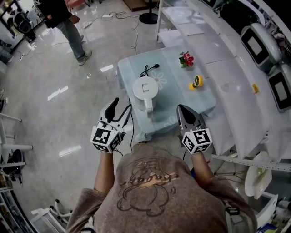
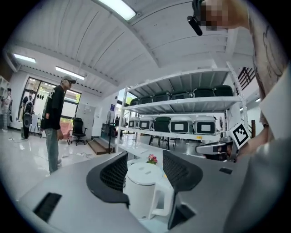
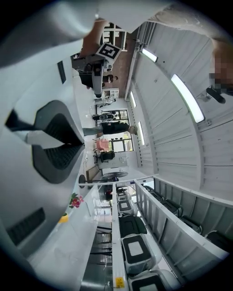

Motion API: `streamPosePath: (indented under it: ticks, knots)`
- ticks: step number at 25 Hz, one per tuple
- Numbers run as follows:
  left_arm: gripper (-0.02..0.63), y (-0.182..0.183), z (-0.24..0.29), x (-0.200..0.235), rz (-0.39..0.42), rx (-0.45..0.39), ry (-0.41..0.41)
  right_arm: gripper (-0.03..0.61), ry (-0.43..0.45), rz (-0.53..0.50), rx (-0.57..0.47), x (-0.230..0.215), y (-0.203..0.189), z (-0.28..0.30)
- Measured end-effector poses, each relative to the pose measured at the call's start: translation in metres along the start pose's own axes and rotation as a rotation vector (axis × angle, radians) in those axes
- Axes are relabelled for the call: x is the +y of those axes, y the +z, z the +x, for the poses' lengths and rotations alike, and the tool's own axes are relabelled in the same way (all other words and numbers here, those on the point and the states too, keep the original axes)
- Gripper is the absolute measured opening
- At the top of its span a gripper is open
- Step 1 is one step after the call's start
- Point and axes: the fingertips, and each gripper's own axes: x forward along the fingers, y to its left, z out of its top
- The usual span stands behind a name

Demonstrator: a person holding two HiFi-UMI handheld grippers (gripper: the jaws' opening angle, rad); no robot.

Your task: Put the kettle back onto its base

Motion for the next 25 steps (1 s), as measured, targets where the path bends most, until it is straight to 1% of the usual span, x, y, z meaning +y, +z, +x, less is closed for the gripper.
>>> streamPosePath:
  ticks: [3, 7, 9, 12, 15, 19, 25]
  knots:
    - [0.244, 0.0, -0.004, 0.003, 0.04, 0.006, 0.028, -0.002, -0.01, -0.002, -0.005, -0.003, 0.001, -0.003]
    - [0.237, -0.008, -0.006, 0.007, 0.037, 0.012, 0.057, -0.002, -0.019, -0.008, -0.011, -0.006, -0.003, -0.005]
    - [0.157, -0.013, -0.008, 0.007, 0.03, 0.012, 0.071, -0.002, -0.022, -0.008, -0.013, -0.006, -0.006, -0.006]
    - [0.074, -0.018, -0.011, 0.008, 0.022, 0.01, 0.101, -0.002, -0.022, -0.005, -0.01, -0.006, -0.01, -0.008]
    - [0.039, -0.026, -0.011, 0.008, 0.015, 0.019, 0.114, -0.002, -0.019, -0.006, -0.004, -0.006, -0.014, -0.01]
    - [0.023, -0.036, -0.011, 0.007, 0.001, 0.038, 0.118, -0.003, -0.015, -0.008, 0.005, -0.006, -0.02, -0.011]
    - [0.021, -0.047, -0.008, 0.006, -0.013, 0.055, 0.133, -0.003, -0.01, -0.001, 0.01, -0.008, -0.026, -0.01]
